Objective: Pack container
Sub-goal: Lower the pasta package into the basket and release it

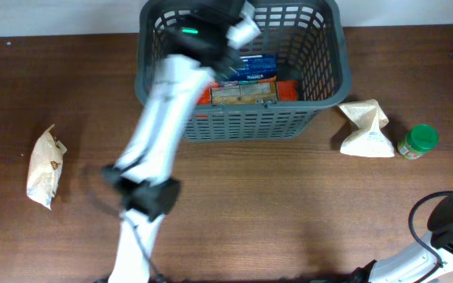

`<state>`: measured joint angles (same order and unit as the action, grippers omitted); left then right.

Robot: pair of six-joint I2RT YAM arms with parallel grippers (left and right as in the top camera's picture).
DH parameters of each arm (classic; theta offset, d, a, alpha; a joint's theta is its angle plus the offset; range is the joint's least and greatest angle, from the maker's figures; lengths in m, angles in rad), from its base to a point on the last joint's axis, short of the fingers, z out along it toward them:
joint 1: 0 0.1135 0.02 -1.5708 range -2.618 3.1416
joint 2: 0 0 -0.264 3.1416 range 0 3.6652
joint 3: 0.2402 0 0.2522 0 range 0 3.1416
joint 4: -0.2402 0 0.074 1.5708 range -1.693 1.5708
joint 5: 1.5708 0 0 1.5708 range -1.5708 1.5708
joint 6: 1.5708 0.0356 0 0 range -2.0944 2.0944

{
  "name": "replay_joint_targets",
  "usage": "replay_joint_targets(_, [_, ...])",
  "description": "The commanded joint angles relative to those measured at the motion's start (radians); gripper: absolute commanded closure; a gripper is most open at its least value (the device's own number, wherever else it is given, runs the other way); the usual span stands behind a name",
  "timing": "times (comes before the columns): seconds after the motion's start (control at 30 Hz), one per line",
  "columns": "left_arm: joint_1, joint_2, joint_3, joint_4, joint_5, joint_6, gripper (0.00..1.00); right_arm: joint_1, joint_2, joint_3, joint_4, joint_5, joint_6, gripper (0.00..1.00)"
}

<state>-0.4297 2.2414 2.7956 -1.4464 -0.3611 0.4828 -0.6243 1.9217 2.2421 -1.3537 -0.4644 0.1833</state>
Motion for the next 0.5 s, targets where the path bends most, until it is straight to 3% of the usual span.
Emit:
replay_joint_targets(0.0, [0.198, -0.233, 0.040, -0.077, 0.027, -0.139, 0.01, 0.002, -0.003, 0.006, 0.003, 0.006, -0.002, 0.01])
replay_joint_targets(0.23, [0.752, -0.394, -0.143, -0.081, 0.344, -0.138, 0.01, 0.002, -0.003, 0.006, 0.003, 0.006, -0.002, 0.01])
replay_joint_targets(0.33, [0.915, -0.394, -0.316, -0.088, 0.449, -0.139, 0.01, 0.002, -0.003, 0.006, 0.004, 0.006, -0.002, 0.01])
replay_joint_targets(0.47, [1.054, -0.393, -0.654, -0.005, 0.458, -0.149, 0.01, 0.002, -0.003, 0.006, 0.004, 0.006, -0.002, 0.01])
